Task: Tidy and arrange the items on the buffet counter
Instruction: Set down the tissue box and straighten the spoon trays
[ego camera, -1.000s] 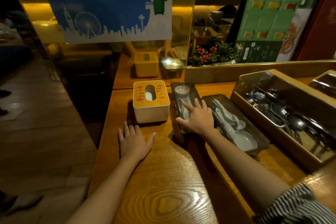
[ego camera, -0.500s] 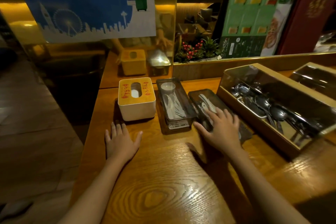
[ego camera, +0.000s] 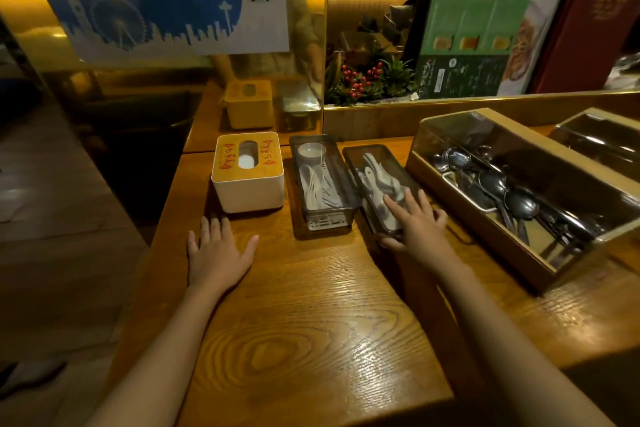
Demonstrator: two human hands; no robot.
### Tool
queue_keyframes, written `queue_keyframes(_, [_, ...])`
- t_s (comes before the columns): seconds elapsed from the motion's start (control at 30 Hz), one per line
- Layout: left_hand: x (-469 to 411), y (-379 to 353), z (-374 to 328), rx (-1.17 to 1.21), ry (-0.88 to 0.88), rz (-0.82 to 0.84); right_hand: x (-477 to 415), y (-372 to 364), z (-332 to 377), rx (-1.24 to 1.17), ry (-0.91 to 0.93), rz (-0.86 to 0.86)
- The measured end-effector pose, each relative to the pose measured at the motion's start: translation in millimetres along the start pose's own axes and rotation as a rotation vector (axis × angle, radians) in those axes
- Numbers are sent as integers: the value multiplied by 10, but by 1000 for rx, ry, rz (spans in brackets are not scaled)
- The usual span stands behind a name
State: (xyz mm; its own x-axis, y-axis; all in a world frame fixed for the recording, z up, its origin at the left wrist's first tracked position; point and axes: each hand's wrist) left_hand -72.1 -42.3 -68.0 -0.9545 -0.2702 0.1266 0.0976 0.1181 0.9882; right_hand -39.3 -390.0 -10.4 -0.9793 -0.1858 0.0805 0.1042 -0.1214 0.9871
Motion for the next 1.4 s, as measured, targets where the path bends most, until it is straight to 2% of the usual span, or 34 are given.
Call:
queue_keyframes(0.3, [-10, -9, 0, -10, 16, 9, -480, 70, 85, -41, 17, 63])
queue_keyframes(1.0, [124, 40, 1, 52, -28, 37, -473, 153, 212, -77, -61, 138])
queue_keyframes(1.1, [214, 34, -5, 82, -37, 35, -306, 179, 189, -164, -79, 107])
queue_keyframes(1.27, [430, 5, -234, 130, -70, 35, 184, 143, -22, -153, -76, 4])
queue_keyframes(1.4, [689, -32, -602, 194, -205, 67, 682, 145, -377, -79, 11, -98])
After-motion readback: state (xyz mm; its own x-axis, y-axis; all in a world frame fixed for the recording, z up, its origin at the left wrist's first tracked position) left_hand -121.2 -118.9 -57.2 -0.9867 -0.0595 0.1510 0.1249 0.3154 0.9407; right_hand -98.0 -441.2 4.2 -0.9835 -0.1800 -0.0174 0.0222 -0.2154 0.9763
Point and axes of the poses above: each hand's wrist, its own x-axis away from the middle knuckle, its own y-axis out of the back of the hand, z = x × y, and after that the axes turned 8 degrees about z, right-handed
